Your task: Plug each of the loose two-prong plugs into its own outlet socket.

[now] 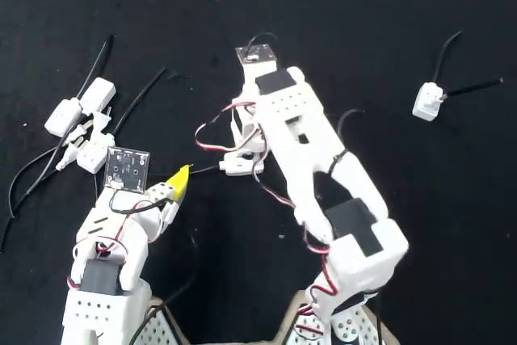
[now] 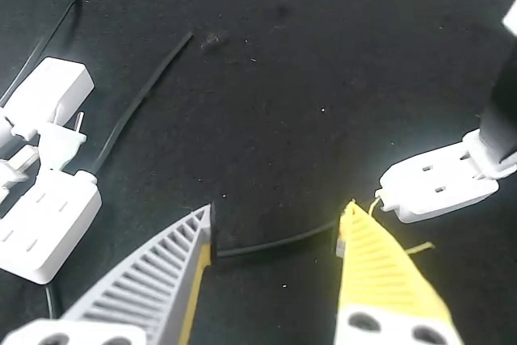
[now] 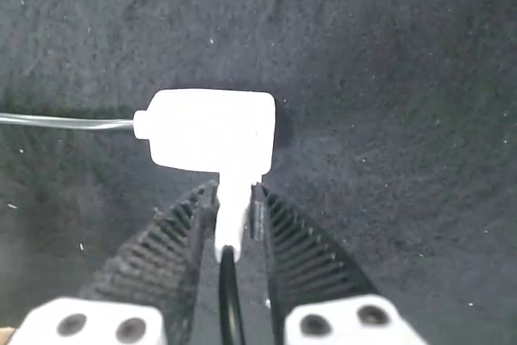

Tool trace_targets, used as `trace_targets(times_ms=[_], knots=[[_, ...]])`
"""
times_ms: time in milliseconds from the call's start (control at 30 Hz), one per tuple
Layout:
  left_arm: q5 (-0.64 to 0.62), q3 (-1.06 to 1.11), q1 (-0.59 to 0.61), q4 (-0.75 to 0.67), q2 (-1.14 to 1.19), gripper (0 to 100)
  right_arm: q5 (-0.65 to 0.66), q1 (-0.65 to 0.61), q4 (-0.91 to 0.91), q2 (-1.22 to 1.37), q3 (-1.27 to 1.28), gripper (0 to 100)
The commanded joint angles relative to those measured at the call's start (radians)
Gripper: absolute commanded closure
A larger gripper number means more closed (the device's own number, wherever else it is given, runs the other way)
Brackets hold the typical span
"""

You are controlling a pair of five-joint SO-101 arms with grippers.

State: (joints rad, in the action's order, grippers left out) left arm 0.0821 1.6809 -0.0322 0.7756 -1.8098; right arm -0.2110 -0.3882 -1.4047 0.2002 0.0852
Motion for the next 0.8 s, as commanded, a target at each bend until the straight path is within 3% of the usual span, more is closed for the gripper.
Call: trace_targets(times_ms=[0,400,767], knots=[[0.009,0.010,-0.005,-0.003,-0.012,75,-0.002,-0.006,0.032,-0.073,0.013,98.8],[0.009,0.010,-0.010,-0.002,-0.012,75,0.026,-0.008,0.037,-0.071,-0.008,98.8],[0.011,0.012,-0.008,-0.002,-0.012,75,0.043,-0.008,-0.193,0.061,-0.249,98.8]])
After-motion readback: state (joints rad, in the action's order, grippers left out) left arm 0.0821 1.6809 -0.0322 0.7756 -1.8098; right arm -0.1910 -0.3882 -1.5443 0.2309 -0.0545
